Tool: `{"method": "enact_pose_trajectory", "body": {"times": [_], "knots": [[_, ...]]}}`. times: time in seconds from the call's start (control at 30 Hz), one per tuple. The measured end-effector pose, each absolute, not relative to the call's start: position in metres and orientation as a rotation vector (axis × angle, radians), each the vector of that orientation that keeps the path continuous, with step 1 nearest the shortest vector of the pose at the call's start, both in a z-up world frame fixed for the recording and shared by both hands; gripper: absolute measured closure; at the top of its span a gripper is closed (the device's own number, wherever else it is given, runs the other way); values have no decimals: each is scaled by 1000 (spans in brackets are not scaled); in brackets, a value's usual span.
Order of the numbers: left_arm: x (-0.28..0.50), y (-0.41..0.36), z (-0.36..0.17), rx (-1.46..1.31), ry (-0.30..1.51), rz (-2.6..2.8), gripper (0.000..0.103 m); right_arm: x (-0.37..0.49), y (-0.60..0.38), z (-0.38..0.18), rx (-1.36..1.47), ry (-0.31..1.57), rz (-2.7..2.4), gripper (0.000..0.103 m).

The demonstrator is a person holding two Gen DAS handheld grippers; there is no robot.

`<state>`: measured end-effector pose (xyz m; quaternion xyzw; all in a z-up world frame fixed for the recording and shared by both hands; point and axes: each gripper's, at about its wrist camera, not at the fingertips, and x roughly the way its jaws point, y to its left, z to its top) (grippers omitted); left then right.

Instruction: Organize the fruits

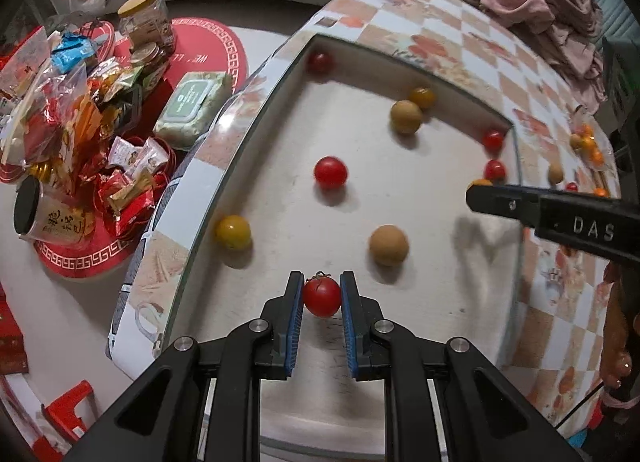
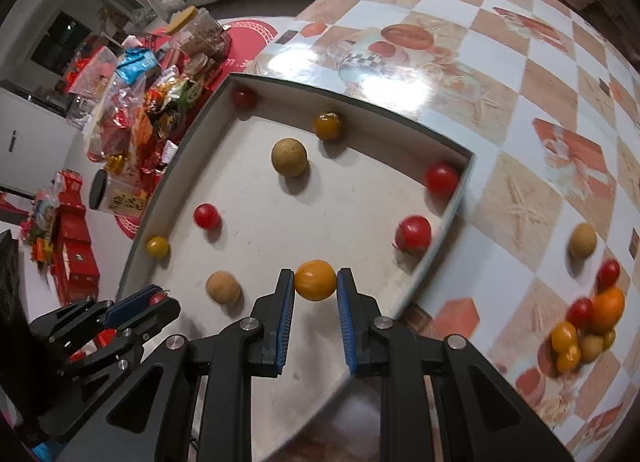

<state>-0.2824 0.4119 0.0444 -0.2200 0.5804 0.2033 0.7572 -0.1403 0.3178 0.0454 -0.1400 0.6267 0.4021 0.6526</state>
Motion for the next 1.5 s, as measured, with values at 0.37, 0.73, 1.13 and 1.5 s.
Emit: {"method": "enact_pose_trajectory", "body": {"times": [0.37, 0.73, 1.13, 1.5], "knots": [[-279, 416, 31, -478, 1299, 446, 84, -140, 336, 30, -391, 1424, 897, 80], [-273, 405, 28, -401, 1318, 437, 76, -142, 337, 27, -400, 1409, 899, 79], [-272, 400, 37, -402, 1302, 412, 23, -143, 331, 49, -370, 1389, 900, 41], [-273, 390, 51, -363, 1288, 369, 0, -153, 310, 79, -370, 1391, 820, 15]]}}
